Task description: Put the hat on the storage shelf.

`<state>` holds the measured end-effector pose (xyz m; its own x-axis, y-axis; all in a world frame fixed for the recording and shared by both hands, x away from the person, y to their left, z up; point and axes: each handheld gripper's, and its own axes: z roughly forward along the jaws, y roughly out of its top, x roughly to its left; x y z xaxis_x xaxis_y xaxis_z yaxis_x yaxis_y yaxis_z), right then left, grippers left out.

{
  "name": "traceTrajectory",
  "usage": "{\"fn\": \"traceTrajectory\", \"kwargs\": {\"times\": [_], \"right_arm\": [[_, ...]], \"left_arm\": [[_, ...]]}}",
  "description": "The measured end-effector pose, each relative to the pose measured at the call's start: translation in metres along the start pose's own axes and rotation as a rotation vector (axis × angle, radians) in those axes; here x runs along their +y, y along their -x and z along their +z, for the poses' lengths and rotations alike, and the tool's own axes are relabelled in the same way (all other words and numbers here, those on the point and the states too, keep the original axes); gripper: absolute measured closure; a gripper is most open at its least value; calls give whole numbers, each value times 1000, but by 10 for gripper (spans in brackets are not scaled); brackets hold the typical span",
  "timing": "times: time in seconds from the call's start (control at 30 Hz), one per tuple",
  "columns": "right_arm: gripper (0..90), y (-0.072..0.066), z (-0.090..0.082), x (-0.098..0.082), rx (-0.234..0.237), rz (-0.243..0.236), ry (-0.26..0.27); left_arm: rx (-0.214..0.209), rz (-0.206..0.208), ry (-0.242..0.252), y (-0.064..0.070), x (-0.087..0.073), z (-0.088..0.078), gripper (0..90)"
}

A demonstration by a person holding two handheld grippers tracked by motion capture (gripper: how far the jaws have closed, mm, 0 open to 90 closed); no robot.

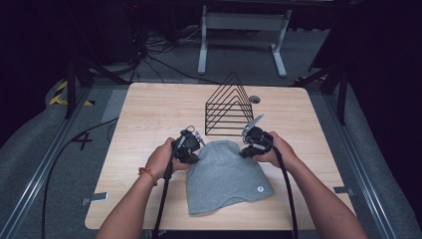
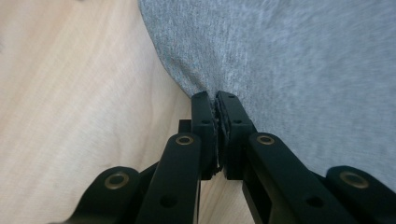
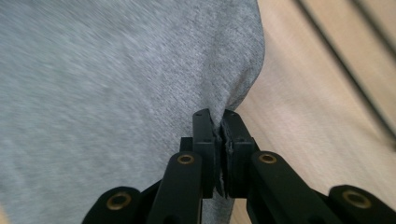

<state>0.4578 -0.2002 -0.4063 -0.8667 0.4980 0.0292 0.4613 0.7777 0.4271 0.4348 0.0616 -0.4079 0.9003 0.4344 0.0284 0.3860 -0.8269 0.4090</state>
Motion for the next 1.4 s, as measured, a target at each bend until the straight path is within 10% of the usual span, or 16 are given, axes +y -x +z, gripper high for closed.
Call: {"fn": "traceTrajectory", "kwargs": {"times": [0.4,0.8,1.4], "right_arm": [[860,-23,-98,2,-170,-73,270],[860,-19,-183,23,-290,-92,422],[859,16,-240,90,-438,-113,364]], "left_arm": [[149,113,149,16,43,-76,868],[317,197,209,10,101,-167,869],[369,176,134,-43,161,-208,869]]}}
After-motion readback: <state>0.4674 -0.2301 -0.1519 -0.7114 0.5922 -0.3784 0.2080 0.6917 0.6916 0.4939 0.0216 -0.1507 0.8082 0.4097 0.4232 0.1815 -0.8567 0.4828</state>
